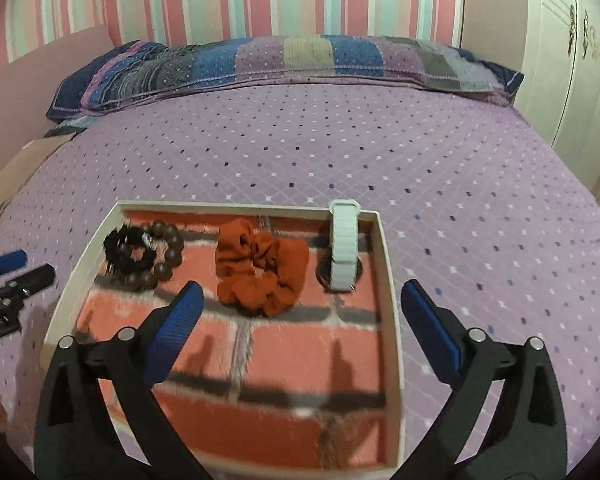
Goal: Organize jewelry
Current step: 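Open both tools to release the scrunchies and withdraw, then grasp the cream flower scrunchie with the right tool while the left tool grasps the black tassel pendant, then carry the flower scrunchie and tassel pendant into the tray with both tools, then open both tools to release the items in the tray and pull back, then grasp the black red-ball hair tie with the right tool while the left tool grasps the red-cord pendant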
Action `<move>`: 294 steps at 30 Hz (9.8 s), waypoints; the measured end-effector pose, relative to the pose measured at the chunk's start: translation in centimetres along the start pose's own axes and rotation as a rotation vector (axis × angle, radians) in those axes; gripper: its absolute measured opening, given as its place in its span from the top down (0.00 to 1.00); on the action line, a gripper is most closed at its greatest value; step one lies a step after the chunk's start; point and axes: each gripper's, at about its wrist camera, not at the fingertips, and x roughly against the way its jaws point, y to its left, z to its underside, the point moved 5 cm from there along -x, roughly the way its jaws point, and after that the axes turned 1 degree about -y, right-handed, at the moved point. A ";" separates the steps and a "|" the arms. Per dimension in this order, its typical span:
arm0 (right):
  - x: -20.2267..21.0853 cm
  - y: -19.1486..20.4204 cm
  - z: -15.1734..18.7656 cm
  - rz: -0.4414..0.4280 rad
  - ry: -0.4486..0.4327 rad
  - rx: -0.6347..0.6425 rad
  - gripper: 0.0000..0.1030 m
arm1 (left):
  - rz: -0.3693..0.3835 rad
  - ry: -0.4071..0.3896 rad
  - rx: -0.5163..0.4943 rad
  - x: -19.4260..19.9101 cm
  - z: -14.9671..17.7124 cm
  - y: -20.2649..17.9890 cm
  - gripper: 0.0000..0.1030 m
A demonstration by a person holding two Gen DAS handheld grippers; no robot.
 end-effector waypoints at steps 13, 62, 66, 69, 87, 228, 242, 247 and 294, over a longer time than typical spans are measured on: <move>10.4 -2.0 4.5 0.038 -0.069 0.003 0.04 | -0.004 -0.071 -0.004 9.1 7.0 2.1 0.15; 18.7 -3.6 27.9 0.100 -0.016 0.044 0.07 | 0.014 -0.025 0.133 13.9 24.3 4.4 0.14; 17.4 -3.4 28.2 0.104 0.015 0.053 0.12 | 0.022 -0.015 0.136 12.9 23.9 4.2 0.14; 17.0 -3.3 28.2 0.102 0.019 0.052 0.12 | 0.028 -0.012 0.130 12.1 23.4 3.8 0.14; 15.7 -2.2 27.3 0.065 0.026 0.056 0.49 | 0.042 -0.027 0.034 9.2 20.6 0.1 0.30; 4.8 -1.1 4.5 0.044 0.060 -0.034 0.04 | -0.012 -0.086 0.056 7.9 4.9 1.9 0.18; 17.9 1.3 14.5 0.028 -0.172 0.041 0.04 | -0.050 -0.156 0.079 15.0 14.9 4.0 0.18; 19.8 2.5 18.8 0.020 -0.179 0.068 0.04 | -0.056 -0.156 0.071 16.6 18.6 3.8 0.18; 13.4 4.3 24.9 -0.020 0.028 0.063 0.62 | 0.069 0.005 0.067 10.3 23.9 0.9 0.64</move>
